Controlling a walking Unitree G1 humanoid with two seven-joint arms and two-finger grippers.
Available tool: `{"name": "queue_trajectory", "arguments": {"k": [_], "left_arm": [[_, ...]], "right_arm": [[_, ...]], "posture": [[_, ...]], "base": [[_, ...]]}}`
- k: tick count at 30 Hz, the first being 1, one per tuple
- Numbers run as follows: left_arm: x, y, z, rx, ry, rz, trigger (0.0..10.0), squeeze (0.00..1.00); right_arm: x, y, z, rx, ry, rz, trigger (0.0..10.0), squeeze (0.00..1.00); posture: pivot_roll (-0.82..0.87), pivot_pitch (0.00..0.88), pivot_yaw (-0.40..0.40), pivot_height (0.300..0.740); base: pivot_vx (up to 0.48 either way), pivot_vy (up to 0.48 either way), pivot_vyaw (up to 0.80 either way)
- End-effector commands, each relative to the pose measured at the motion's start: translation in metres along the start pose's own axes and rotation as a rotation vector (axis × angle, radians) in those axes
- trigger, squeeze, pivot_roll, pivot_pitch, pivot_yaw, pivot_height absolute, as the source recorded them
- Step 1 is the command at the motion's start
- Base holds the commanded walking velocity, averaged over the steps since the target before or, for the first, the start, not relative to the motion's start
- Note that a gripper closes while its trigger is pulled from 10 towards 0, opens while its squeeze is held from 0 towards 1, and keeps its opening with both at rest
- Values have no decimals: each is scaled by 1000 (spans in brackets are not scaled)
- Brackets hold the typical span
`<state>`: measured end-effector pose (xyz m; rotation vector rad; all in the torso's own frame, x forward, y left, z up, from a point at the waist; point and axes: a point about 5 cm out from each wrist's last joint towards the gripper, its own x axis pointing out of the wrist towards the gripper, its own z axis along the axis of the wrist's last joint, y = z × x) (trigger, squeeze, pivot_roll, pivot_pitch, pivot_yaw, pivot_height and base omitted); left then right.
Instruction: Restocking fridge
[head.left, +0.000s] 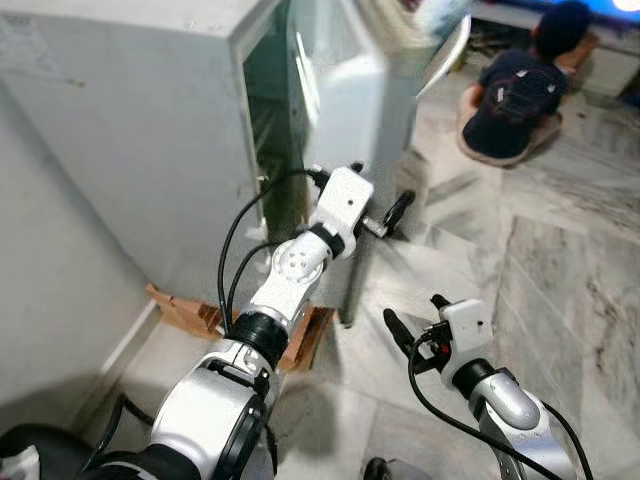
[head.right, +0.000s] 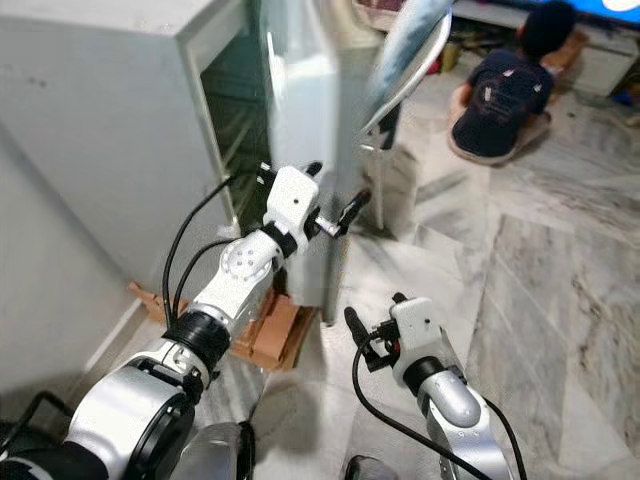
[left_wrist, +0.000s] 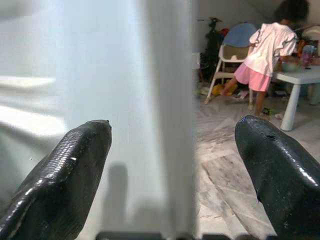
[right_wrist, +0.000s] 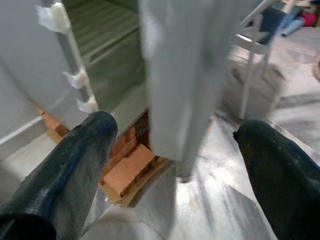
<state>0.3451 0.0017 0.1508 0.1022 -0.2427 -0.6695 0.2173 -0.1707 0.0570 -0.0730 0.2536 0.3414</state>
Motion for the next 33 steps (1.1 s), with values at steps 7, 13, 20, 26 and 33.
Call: {"name": "queue_trajectory", "arguments": {"k": [7, 13, 20, 26, 33], "left_arm": [[-32, 53, -15, 7, 61, 217, 10000, 0], [-72, 74, -43, 11, 151, 335, 10000, 0], [-103, 65, -63, -23, 210, 410, 10000, 0], [-108, 57, -65, -12, 216, 393, 10000, 0], [-108, 63, -61, 29, 217, 401, 10000, 0]], "right_arm": [[1, -5, 2, 15, -76, -43, 10000, 0], [6, -9, 7, 12, -89, -83, 10000, 0], [16, -9, 19, -17, -139, -92, 10000, 0], [20, -3, 24, -21, -160, -88, 10000, 0], [21, -1, 29, -14, -183, -95, 10000, 0]], "posture": [[79, 60, 1, 740], [85, 53, 0, 740], [90, 46, -9, 740], [90, 40, -6, 740], [89, 33, 2, 740]], "base": [[0, -35, 0], [0, -414, -267], [38, -438, -800], [313, -356, -800], [415, -156, -686]]}}
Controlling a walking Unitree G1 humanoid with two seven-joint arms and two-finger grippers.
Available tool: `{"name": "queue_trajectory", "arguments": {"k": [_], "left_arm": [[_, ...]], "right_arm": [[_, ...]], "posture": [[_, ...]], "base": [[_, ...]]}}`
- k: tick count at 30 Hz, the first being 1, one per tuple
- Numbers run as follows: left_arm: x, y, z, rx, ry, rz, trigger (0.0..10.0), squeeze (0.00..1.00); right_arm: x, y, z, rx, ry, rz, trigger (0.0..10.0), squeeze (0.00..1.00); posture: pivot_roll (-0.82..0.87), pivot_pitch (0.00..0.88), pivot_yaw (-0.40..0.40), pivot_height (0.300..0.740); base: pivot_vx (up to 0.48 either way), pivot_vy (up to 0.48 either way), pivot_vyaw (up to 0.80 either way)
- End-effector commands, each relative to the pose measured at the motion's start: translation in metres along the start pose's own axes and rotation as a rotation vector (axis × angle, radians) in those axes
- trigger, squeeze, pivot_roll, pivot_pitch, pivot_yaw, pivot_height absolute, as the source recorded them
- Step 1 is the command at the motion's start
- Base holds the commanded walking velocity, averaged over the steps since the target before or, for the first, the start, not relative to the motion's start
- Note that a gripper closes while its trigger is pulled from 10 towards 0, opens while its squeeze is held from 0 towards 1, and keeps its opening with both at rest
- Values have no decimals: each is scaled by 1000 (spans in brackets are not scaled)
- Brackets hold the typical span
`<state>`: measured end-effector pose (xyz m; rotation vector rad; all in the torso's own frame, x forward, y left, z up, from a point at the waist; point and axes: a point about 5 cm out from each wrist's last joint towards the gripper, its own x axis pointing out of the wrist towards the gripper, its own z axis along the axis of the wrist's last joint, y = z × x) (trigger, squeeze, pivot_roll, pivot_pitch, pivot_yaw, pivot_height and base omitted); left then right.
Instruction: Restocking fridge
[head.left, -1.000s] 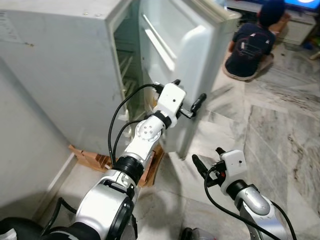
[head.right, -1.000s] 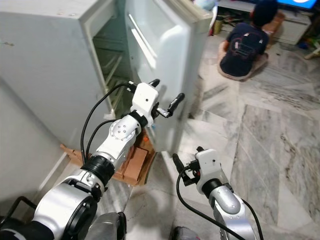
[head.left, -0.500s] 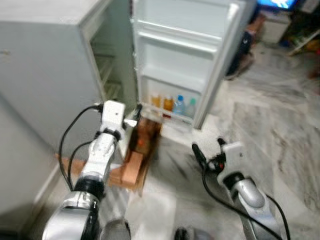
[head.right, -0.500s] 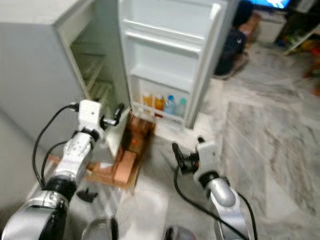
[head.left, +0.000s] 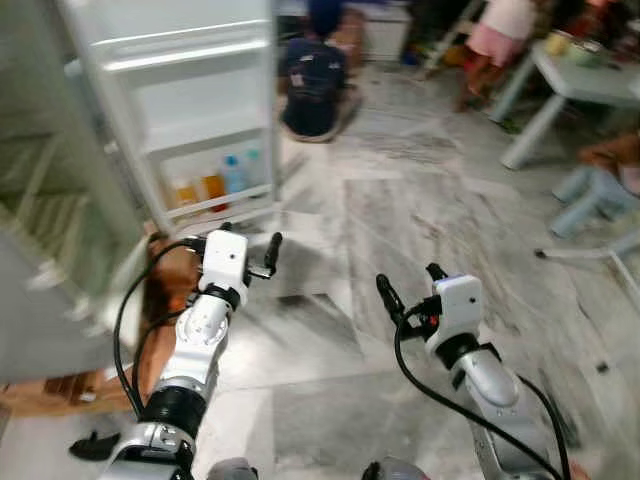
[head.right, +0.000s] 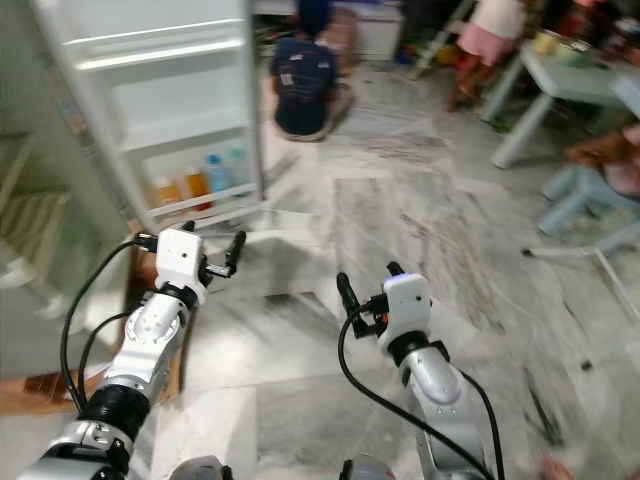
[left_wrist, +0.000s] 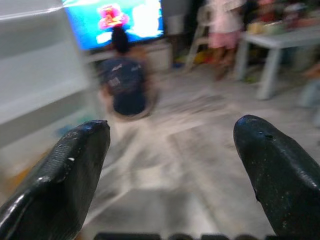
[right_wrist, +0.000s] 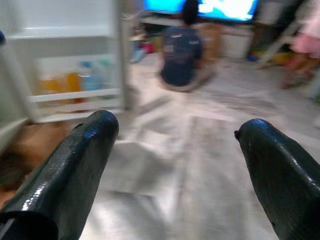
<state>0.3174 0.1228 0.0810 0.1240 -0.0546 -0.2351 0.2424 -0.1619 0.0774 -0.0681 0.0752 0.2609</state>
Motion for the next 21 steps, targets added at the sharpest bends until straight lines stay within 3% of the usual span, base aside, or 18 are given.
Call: {"name": "queue_trajectory", "arguments": {"k": [1, 12, 17, 21], "left_arm": [[1, -2, 2, 28, -3, -17, 10000, 0], [-1, 0, 5, 49, -7, -25, 10000, 0], [-9, 11, 11, 93, -25, -17, 10000, 0], [-14, 22, 7, 135, -2, 5, 10000, 0]], "right_arm": [[2, 1, 3, 1, -13, -7, 10000, 0], [7, 3, 5, -1, -20, -2, 10000, 0], [15, 7, 15, -35, -57, 24, 10000, 0], [20, 8, 16, -21, -65, 21, 10000, 0]], "posture": [[90, 33, 3, 740], [101, 33, -6, 740], [119, 46, -16, 740], [145, 61, -18, 740]], "base": [[469, 0, 0], [470, 0, 0], [475, 0, 0], [480, 0, 706]]}}
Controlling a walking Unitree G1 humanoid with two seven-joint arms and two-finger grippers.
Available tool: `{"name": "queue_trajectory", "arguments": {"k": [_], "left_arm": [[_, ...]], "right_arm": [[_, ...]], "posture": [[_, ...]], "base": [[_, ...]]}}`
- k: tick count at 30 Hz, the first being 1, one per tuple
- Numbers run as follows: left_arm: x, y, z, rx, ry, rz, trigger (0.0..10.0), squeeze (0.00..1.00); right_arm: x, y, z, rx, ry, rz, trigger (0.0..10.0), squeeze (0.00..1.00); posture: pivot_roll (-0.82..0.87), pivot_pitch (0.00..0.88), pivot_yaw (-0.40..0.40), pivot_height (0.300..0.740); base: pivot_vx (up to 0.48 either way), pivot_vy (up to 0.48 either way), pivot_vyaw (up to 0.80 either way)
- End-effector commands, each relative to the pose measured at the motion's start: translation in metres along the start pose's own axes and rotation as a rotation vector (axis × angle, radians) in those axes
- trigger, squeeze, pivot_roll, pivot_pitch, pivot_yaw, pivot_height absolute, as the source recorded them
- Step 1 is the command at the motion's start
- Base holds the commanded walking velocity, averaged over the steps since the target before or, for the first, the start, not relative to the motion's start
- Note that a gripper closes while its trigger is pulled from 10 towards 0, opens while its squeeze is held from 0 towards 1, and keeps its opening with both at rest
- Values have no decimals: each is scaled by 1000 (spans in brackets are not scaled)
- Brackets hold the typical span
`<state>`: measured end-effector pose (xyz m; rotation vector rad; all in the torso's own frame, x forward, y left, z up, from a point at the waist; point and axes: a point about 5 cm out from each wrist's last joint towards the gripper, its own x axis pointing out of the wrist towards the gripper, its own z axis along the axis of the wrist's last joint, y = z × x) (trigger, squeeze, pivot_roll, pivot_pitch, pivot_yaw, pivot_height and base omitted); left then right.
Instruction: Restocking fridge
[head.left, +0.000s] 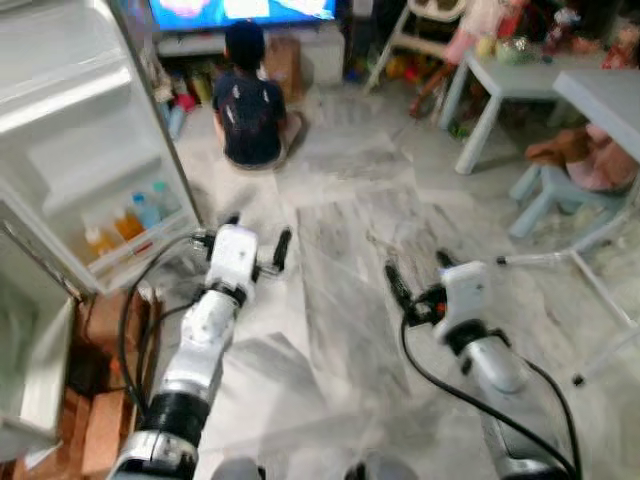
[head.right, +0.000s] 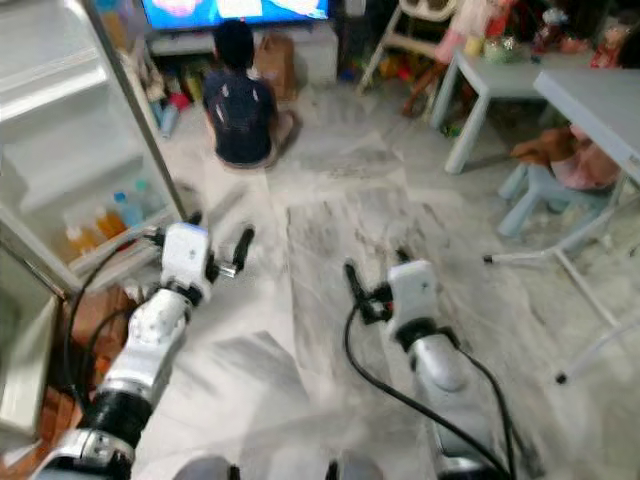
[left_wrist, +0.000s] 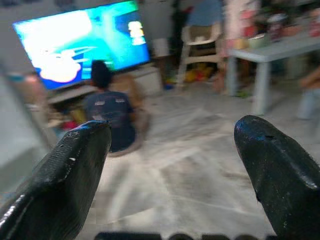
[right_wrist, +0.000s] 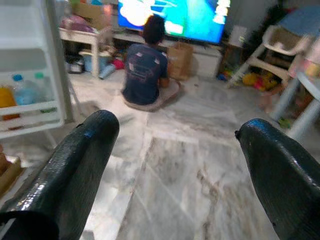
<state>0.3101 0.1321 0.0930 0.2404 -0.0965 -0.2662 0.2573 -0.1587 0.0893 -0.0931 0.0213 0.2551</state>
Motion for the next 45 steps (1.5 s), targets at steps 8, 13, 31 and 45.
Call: {"name": "queue_trajectory", "arguments": {"k": [8, 13, 31, 45], "left_arm": [[-15, 11, -4, 34, 40, 39, 10000, 0], [-29, -10, -15, 6, 80, -4, 10000, 0], [-47, -18, -28, -20, 151, -34, 10000, 0], [-45, -29, -27, -39, 163, -74, 10000, 0]], "right_arm": [[18, 15, 18, 2, -80, 49, 10000, 0], [19, 14, 17, 18, -77, 37, 10000, 0], [28, 16, 14, 27, -76, 5, 10000, 0], [32, 18, 14, 45, -87, 3, 10000, 0]], "posture": [[143, 93, -8, 740], [129, 92, -15, 740], [119, 45, -10, 740], [107, 45, -9, 740]], "base": [[479, 0, 777], [451, -50, 769], [377, -290, 358], [234, -394, 524]]}}
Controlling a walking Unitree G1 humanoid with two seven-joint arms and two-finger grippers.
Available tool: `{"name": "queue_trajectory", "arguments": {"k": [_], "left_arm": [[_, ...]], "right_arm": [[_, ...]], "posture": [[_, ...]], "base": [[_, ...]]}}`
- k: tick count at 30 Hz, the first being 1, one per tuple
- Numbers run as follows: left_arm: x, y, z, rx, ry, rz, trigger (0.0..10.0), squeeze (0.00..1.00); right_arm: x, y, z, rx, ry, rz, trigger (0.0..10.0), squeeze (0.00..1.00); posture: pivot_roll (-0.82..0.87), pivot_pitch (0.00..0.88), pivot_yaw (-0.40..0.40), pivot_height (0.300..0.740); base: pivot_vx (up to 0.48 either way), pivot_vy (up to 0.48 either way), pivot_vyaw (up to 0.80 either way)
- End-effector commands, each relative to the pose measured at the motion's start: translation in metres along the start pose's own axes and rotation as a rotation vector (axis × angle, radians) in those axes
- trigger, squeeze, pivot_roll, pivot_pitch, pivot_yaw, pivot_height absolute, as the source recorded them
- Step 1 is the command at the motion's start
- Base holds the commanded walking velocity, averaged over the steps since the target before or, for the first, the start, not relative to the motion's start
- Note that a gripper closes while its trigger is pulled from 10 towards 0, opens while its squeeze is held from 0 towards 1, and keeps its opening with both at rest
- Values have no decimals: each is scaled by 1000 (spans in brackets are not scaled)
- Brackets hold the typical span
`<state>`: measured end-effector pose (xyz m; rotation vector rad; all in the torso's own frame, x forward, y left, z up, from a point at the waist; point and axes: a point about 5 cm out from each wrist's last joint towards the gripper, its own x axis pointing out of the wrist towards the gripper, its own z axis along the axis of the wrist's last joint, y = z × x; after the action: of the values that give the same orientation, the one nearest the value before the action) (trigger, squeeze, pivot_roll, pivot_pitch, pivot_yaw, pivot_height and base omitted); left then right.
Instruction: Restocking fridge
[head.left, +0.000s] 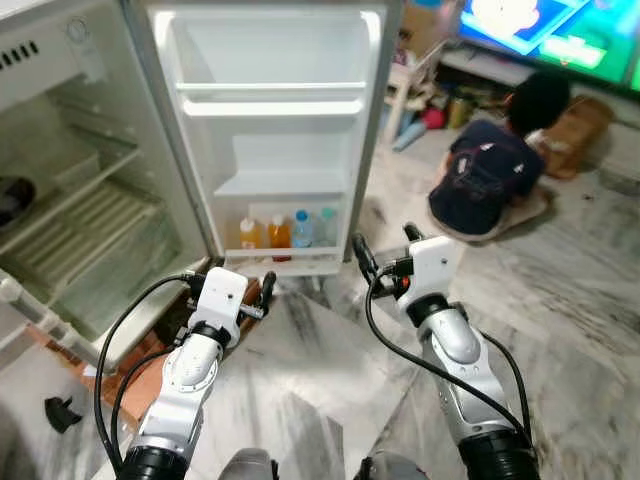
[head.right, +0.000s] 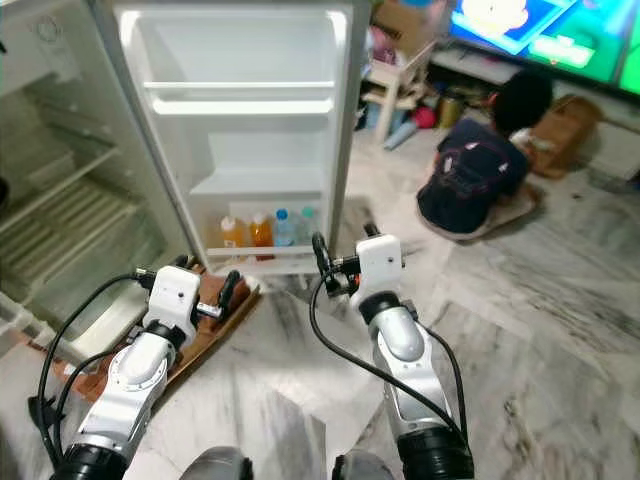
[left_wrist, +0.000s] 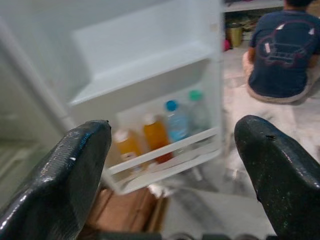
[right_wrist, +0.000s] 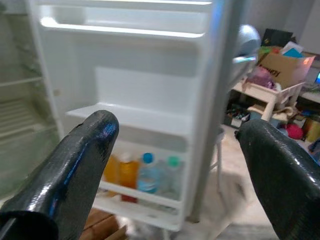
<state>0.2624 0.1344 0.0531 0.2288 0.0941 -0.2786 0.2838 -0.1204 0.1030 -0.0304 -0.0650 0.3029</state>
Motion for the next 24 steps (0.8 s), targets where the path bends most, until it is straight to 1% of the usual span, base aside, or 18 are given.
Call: {"name": "queue_trajectory", "arguments": {"k": [1, 7, 10, 13, 16, 24], "left_arm": [[3, -10, 7, 2, -19, -43, 10000, 0], [2, -12, 4, 4, -6, -50, 10000, 0], [2, -12, 4, 2, -4, -51, 10000, 0], [2, -12, 4, -13, -1, -57, 10000, 0], [1, -12, 3, -12, 7, -59, 10000, 0], [1, -11, 3, -25, 6, -50, 10000, 0]], "right_arm": [[-4, -11, -2, -7, 6, -42, 10000, 0], [-6, -10, -5, 8, 11, -47, 10000, 0], [-5, -10, -5, 1, 14, -50, 10000, 0], [-4, -10, -6, 6, 18, -54, 10000, 0], [-4, -11, -7, 2, 20, -54, 10000, 0], [-2, -11, -7, -4, 21, -53, 10000, 0]], "posture": [[106, 46, -9, 740], [101, 48, -10, 740], [102, 48, -10, 740], [104, 50, -9, 740], [106, 50, -10, 740], [106, 47, -13, 740]], "base": [[0, -435, 0], [0, -444, 0], [0, -455, 0], [0, -472, 0], [0, -311, 0], [0, 0, 0]]}}
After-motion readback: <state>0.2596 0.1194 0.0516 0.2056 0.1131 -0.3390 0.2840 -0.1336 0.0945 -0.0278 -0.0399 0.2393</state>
